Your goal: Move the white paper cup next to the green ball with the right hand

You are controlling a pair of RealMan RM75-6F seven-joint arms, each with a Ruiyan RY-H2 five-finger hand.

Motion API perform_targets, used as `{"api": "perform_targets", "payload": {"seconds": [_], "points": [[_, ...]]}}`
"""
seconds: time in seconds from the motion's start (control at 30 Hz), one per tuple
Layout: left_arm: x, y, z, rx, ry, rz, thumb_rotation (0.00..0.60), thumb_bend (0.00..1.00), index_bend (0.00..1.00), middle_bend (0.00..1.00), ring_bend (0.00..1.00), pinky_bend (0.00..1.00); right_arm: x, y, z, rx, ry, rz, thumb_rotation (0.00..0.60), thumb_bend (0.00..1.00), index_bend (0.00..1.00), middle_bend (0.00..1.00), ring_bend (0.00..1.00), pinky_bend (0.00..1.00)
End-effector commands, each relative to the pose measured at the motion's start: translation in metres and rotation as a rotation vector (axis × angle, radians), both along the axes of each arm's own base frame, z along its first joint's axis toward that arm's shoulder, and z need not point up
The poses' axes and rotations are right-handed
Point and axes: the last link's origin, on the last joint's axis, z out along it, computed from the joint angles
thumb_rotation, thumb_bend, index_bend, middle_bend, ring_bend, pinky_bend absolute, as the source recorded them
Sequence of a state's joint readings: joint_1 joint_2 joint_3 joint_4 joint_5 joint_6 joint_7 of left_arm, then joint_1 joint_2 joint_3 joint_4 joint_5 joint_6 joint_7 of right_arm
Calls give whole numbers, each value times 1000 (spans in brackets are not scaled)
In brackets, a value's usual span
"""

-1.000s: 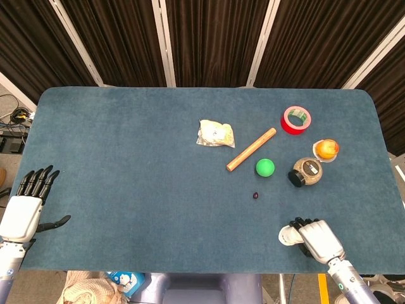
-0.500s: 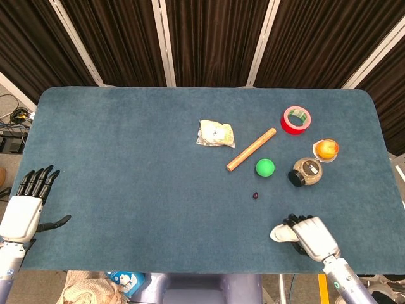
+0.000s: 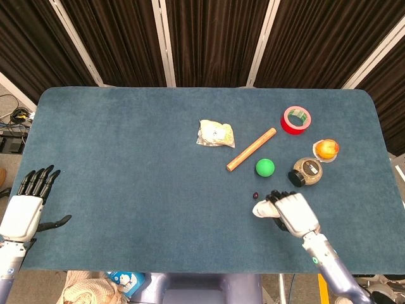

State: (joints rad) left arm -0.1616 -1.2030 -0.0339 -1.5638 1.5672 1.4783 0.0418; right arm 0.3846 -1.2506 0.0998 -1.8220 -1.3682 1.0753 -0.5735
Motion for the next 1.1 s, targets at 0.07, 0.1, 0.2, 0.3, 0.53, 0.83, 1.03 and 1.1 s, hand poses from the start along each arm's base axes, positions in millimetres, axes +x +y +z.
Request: {"api": "perform_targets", "payload": {"seconds": [0.07, 0.1, 0.2, 0.3, 0.53, 0.83, 1.03, 1.1], "points": [[0, 2, 0, -4, -3, 5, 600, 21, 0, 0, 0, 0, 7, -19, -15, -7, 17, -8, 600, 420, 381, 336, 438, 517], [0, 2, 0, -5, -4, 6, 600, 21, 0, 0, 0, 0, 7, -22, -18, -8, 21, -11, 600, 420, 381, 336, 438, 517], [0, 3, 0, -6, -7, 8, 600, 21, 0, 0, 0, 0, 7, -28, -25, -6, 25, -22, 600, 419, 381, 336, 438, 517], [0, 2, 0, -5, -11, 7, 600, 21, 0, 0, 0, 0, 7, -32, -34, -5, 24, -30, 600, 420, 381, 336, 438, 517], [-1, 2, 0, -4, -13, 10, 600, 21, 0, 0, 0, 0, 5, -36, -49, -2, 21, -43, 600, 420, 381, 336, 438, 517], [-1, 2, 0, -4, -13, 12, 600, 21, 0, 0, 0, 0, 2, -36, -51, -6, 68, -41, 600, 419, 15, 102, 209, 277], [0, 1, 0, -1, -11, 9, 600, 21, 0, 0, 0, 0, 3, -27, -40, -24, 135, -27, 600, 392, 0, 0, 43, 174], [0, 1, 0, 0, -10, 8, 600, 21, 0, 0, 0, 0, 3, -23, -32, -36, 142, -30, 600, 393, 0, 0, 35, 167]]}}
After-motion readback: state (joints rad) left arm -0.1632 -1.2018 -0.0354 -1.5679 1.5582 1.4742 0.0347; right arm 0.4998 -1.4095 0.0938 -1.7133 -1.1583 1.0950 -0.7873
